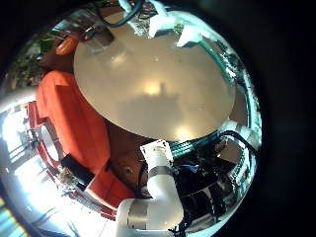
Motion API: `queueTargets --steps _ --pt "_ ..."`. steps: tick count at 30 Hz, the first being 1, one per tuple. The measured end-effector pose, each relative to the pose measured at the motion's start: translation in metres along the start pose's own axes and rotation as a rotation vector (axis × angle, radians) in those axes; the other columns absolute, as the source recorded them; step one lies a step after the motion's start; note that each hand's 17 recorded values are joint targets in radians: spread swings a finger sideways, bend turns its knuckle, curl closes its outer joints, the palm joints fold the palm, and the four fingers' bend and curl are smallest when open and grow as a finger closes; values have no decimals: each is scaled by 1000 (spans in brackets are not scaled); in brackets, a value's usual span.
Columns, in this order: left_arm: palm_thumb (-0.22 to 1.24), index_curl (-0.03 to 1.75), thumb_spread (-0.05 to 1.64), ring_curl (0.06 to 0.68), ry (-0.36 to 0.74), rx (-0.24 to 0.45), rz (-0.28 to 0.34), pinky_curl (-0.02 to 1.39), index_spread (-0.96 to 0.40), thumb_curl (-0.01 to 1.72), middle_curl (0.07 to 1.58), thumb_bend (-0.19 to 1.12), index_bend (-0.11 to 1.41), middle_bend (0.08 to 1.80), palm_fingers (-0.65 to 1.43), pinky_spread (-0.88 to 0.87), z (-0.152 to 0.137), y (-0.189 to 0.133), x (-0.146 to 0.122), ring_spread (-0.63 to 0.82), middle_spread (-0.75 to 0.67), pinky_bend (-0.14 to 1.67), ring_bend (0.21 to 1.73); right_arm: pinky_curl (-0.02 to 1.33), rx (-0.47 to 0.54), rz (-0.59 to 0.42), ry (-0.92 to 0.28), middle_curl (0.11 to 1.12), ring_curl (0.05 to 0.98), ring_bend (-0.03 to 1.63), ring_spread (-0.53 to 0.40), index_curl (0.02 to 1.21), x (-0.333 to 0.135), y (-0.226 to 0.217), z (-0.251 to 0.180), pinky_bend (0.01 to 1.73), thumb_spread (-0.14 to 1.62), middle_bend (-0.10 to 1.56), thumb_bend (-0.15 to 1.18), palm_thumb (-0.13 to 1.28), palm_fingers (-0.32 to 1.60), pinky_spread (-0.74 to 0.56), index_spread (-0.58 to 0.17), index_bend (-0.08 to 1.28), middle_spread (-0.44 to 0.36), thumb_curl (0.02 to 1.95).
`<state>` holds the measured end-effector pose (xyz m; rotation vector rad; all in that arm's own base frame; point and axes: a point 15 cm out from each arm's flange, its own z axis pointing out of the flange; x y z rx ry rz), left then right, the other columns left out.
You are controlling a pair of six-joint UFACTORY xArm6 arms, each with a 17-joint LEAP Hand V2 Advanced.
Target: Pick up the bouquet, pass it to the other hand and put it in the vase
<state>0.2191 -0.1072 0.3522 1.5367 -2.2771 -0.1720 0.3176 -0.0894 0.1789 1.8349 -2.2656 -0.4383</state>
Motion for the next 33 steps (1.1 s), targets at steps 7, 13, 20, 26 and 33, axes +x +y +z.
queueTargets --steps 7,13,20,26,33 --pt "234 412 1121 155 -1 -3 2 279 -103 305 323 -22 194 187 267 492 1 0 0 447 235 188 509 -9 -2 -7 16 593 380 1153 -272 483 -13 -2 3 1007 1070 704 -24 336 695 -203 -304 218 -193 346" --pt "234 414 1122 157 -3 -5 4 277 -103 306 323 -22 195 186 268 492 2 0 -1 447 235 188 507 13 -33 -6 20 619 396 1176 -294 506 -18 4 16 1092 1066 723 4 470 884 -317 -361 216 -226 378" --pt "234 416 1122 159 -4 -6 10 276 -103 306 322 -22 194 186 268 492 1 -1 0 448 235 188 505 117 -39 -13 42 694 445 1190 -276 648 -23 4 18 1213 1038 822 34 714 1266 -453 -458 415 -269 440" --pt "236 417 1124 161 -4 -8 12 276 -103 304 322 -21 194 186 268 492 2 0 1 448 235 188 503 249 -11 -2 44 809 516 1281 -255 849 -23 -2 13 1417 986 1005 62 913 1248 -343 -481 750 -270 507" --pt "236 417 1124 162 -4 -9 8 275 -103 303 322 -21 193 186 268 492 2 0 -1 448 235 189 502 340 332 37 34 884 597 1375 -233 974 -5 -44 -56 1514 952 1205 140 1105 1181 -245 -415 965 -219 638"
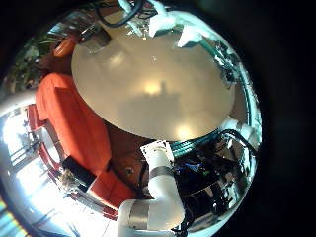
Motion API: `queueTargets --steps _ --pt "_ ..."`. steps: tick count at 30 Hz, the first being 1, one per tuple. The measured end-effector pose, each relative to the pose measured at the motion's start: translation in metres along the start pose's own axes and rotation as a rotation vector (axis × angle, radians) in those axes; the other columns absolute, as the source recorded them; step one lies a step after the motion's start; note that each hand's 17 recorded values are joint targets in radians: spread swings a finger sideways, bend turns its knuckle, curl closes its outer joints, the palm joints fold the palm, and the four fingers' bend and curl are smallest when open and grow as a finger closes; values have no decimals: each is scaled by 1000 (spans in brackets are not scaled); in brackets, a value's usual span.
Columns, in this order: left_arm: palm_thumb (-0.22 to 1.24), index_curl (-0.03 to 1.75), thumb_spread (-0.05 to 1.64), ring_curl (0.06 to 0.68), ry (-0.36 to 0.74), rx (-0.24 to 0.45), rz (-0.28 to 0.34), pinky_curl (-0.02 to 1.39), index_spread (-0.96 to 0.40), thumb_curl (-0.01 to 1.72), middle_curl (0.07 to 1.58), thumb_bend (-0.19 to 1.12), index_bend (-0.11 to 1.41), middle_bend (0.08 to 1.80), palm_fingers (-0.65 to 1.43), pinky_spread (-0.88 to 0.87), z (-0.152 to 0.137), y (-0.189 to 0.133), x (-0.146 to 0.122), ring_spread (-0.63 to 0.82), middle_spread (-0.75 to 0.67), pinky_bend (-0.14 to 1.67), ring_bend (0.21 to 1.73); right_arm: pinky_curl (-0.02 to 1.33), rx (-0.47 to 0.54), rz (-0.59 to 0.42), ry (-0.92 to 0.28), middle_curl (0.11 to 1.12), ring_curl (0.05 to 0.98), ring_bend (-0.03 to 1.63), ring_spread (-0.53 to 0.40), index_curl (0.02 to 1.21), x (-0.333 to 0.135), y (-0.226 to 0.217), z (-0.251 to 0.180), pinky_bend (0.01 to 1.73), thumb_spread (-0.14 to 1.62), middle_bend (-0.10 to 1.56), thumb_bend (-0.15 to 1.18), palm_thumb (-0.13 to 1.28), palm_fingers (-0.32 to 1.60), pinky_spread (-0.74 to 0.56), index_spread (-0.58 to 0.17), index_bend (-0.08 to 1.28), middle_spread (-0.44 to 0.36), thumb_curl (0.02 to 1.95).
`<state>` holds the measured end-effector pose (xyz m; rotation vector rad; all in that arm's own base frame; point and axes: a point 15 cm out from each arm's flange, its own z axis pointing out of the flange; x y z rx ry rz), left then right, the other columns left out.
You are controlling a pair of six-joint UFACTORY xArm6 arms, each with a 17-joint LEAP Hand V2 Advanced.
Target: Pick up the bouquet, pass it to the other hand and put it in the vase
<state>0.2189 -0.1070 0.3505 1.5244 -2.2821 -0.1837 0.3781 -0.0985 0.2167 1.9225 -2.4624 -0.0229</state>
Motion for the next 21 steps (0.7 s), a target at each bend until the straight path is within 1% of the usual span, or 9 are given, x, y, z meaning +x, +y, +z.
queueTargets --steps 2,5,7,11,14,17,21 --pt "236 417 1124 163 1 -1 2 275 -103 302 323 -21 193 189 269 492 1 0 0 448 235 188 501 359 70 19 1 888 614 1393 -226 988 10 -2 -26 1525 941 1233 145 1126 1174 -232 -396 996 -205 668" --pt "236 417 1124 163 -1 1 3 274 -103 302 323 -21 194 187 270 491 0 0 0 448 234 188 499 382 153 18 -1 887 633 1408 -217 1000 15 1 -63 1530 923 1266 137 1134 1161 -210 -369 1032 -188 709" --pt "236 418 1124 163 -1 4 3 274 -104 302 324 -21 198 186 272 491 -1 -2 0 448 231 187 498 394 178 4 -3 883 644 1419 -212 1002 19 10 -82 1525 913 1280 129 1133 1158 -203 -352 1048 -178 732" --pt "238 422 1126 163 3 10 2 270 -104 302 323 -21 201 185 280 491 -4 -5 0 447 229 184 499 418 244 19 -21 875 660 1429 -204 1003 33 22 -117 1517 896 1303 116 1129 1152 -195 -325 1077 -159 783" --pt "240 426 1130 163 17 22 -8 269 -106 303 323 -20 206 186 298 486 -10 -8 0 439 223 185 501 434 311 -10 -97 868 669 1435 -200 997 22 20 -145 1507 879 1313 107 1126 1148 -193 -307 1095 -148 821" --pt "251 430 1132 162 41 38 -13 266 -107 303 323 -18 215 189 318 480 -14 -9 3 426 216 183 503 447 352 -35 -209 861 673 1437 -197 991 12 24 -172 1498 869 1321 97 1114 1149 -192 -294 1104 -141 854" --pt "258 438 1137 162 82 100 -39 260 -102 303 328 -19 227 194 361 466 -28 -13 0 396 195 180 513 470 413 -63 -396 847 680 1442 -193 980 5 28 -206 1482 853 1330 86 1106 1151 -186 -274 1123 -131 909"
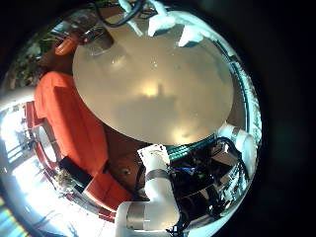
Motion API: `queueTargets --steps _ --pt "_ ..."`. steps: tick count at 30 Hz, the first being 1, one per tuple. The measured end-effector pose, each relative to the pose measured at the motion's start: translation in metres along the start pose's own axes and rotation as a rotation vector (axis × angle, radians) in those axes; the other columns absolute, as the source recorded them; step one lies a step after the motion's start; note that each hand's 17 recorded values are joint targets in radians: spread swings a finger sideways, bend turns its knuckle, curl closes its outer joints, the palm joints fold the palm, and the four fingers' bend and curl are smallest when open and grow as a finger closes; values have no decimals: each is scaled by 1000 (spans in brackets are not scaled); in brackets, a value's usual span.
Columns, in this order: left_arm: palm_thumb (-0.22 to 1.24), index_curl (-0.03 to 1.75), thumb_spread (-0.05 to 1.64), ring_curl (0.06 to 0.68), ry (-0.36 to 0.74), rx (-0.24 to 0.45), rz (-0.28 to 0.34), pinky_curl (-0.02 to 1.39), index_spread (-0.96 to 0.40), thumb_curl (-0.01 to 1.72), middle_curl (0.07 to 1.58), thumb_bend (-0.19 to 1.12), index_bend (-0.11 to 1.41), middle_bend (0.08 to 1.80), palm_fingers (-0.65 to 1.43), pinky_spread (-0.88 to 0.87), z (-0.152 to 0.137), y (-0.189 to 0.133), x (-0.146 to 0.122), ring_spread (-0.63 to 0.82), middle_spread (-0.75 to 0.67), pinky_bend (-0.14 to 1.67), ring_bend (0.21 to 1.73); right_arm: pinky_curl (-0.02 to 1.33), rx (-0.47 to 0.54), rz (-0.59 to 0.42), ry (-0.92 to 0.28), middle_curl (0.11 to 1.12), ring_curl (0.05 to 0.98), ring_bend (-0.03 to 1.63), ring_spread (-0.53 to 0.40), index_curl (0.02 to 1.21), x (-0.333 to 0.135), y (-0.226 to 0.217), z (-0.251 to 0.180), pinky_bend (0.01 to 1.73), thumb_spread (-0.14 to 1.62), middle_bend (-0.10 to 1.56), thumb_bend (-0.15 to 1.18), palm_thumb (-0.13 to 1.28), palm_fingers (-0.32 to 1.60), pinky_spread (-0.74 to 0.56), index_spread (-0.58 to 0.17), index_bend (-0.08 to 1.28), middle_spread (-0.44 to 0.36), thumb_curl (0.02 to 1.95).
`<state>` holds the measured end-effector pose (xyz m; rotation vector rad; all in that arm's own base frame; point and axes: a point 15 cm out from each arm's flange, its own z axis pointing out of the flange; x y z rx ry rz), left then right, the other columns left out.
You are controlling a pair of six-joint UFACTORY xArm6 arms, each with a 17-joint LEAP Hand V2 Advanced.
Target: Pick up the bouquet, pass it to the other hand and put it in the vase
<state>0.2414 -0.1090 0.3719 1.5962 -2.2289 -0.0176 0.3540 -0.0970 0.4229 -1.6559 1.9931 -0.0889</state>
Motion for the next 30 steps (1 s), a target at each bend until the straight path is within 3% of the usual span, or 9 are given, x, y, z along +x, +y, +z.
queueTargets --steps 8,12,16,30 --pt "278 449 1146 162 183 151 -11 245 -89 305 355 -19 221 239 436 389 -24 -20 17 331 157 177 543 508 103 15 -452 824 686 1451 -187 957 -26 -14 -43 1451 835 1349 77 1109 1154 -187 -250 1147 -121 999" --pt "268 449 1147 161 315 246 27 243 -75 304 366 -22 199 254 456 357 -42 -31 39 306 149 186 558 528 91 18 -650 816 688 1453 -186 945 -33 -12 -54 1436 831 1362 70 1108 1151 -190 -242 1158 -119 1037" --pt "261 447 1145 162 390 353 32 243 -71 302 376 -22 189 272 477 332 -64 -40 41 280 141 188 579 550 55 -19 -838 808 689 1455 -185 934 -50 -4 -59 1427 832 1368 65 1105 1151 -192 -235 1166 -117 1073" --pt "209 416 1074 156 653 487 115 277 8 311 393 -28 165 267 397 309 -99 -68 87 280 177 235 612 621 -174 -133 -1078 787 696 1456 -187 907 -129 38 -15 1390 837 1390 48 1099 1139 -192 -223 1191 -113 1182"
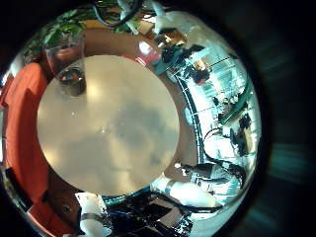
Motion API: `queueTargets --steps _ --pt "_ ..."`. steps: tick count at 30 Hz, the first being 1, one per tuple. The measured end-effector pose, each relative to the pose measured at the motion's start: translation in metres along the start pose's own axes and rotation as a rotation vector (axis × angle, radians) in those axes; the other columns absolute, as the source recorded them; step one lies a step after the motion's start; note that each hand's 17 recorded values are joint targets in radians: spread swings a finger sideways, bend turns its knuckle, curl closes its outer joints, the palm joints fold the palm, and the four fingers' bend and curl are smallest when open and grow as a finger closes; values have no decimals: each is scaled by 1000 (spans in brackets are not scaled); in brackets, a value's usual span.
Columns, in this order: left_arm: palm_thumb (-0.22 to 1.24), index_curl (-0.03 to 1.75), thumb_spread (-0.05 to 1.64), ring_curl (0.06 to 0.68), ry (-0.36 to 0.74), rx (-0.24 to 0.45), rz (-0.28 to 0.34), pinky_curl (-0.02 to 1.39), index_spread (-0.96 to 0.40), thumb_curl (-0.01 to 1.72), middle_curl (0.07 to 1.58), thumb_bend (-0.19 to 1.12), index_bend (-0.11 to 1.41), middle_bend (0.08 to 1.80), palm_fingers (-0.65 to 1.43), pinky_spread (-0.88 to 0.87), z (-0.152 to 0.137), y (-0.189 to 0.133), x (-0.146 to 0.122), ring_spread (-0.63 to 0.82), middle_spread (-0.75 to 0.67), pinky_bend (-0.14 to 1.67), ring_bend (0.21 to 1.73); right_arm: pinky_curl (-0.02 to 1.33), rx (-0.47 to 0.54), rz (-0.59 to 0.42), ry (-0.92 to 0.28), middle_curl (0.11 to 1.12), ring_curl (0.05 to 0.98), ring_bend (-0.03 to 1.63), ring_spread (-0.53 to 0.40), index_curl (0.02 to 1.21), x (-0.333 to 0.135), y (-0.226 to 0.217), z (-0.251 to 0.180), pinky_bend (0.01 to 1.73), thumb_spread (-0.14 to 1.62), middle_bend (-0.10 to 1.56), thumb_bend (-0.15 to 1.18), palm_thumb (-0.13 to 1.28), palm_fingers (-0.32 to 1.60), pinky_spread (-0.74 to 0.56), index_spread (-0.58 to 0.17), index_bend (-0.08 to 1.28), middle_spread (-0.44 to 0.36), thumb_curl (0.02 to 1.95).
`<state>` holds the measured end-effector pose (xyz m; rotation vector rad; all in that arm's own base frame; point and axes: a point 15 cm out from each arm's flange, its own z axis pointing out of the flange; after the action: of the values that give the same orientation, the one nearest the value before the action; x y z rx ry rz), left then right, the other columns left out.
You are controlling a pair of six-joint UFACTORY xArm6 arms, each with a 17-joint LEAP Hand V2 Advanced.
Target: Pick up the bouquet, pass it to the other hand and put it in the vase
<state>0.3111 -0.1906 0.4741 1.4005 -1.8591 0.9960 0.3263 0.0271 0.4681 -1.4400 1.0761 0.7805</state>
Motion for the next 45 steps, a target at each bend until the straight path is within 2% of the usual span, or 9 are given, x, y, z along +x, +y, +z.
queueTargets --steps 17,21,24,27,31,33,37,41,45 --pt "195 333 955 162 442 -18 23 326 139 330 398 -32 126 276 293 370 -1 -7 75 393 258 348 674 704 -219 -9 -52 771 701 1458 -188 892 11 43 67 1343 858 1401 15 1091 1133 -193 -219 1204 -113 1265" --pt "211 315 943 161 500 -30 19 328 161 335 406 -26 146 328 313 372 -3 -7 82 403 250 361 690 723 -220 -8 -32 770 703 1455 -190 889 18 45 71 1338 865 1402 6 1089 1130 -195 -218 1207 -113 1277" --pt "273 326 944 149 524 -30 0 310 120 348 451 -10 192 483 455 326 -4 -11 83 334 139 320 678 737 -245 -13 -17 770 705 1454 -191 888 23 47 83 1333 870 1405 2 1089 1128 -197 -219 1207 -113 1287" --pt "412 362 966 150 576 -65 -53 311 31 371 528 20 233 655 688 177 0 -10 88 129 15 336 716 747 -255 -14 -15 769 707 1454 -191 887 24 47 87 1328 874 1406 -2 1089 1127 -198 -219 1207 -113 1294" --pt "572 404 961 245 675 -160 -138 399 -94 403 636 37 212 746 968 -112 11 0 91 -180 -131 578 973 765 -262 -24 3 768 709 1452 -192 885 24 45 96 1317 880 1407 -5 1083 1127 -200 -219 1209 -113 1302" --pt "669 435 949 312 679 -162 -154 471 -161 424 689 54 232 748 1100 -217 13 -3 88 -284 -197 759 1137 772 -265 -25 7 768 710 1452 -192 884 23 46 97 1313 882 1407 -2 1086 1128 -201 -219 1209 -113 1307" --pt "925 573 922 416 684 -158 -153 616 -325 505 810 143 485 857 1267 -358 13 -3 87 -378 -320 1065 1319 787 -252 -32 34 767 713 1449 -194 884 25 42 98 1307 887 1410 -9 1074 1122 -204 -220 1210 -113 1310" --pt "1006 710 935 474 678 -116 -114 706 -443 562 896 161 689 969 1161 -430 9 -6 92 -406 -402 1196 1427 789 -225 -33 58 765 711 1437 -195 883 31 36 96 1293 901 1395 -58 934 1091 -219 -224 1184 -118 1243" --pt "1056 819 959 510 667 -67 -70 772 -517 616 958 176 791 1045 1090 -472 -1 -10 96 -406 -453 1256 1496 752 -189 23 49 725 681 1400 -209 851 47 43 92 1253 938 1270 -54 827 958 -294 -257 1007 -136 1092"
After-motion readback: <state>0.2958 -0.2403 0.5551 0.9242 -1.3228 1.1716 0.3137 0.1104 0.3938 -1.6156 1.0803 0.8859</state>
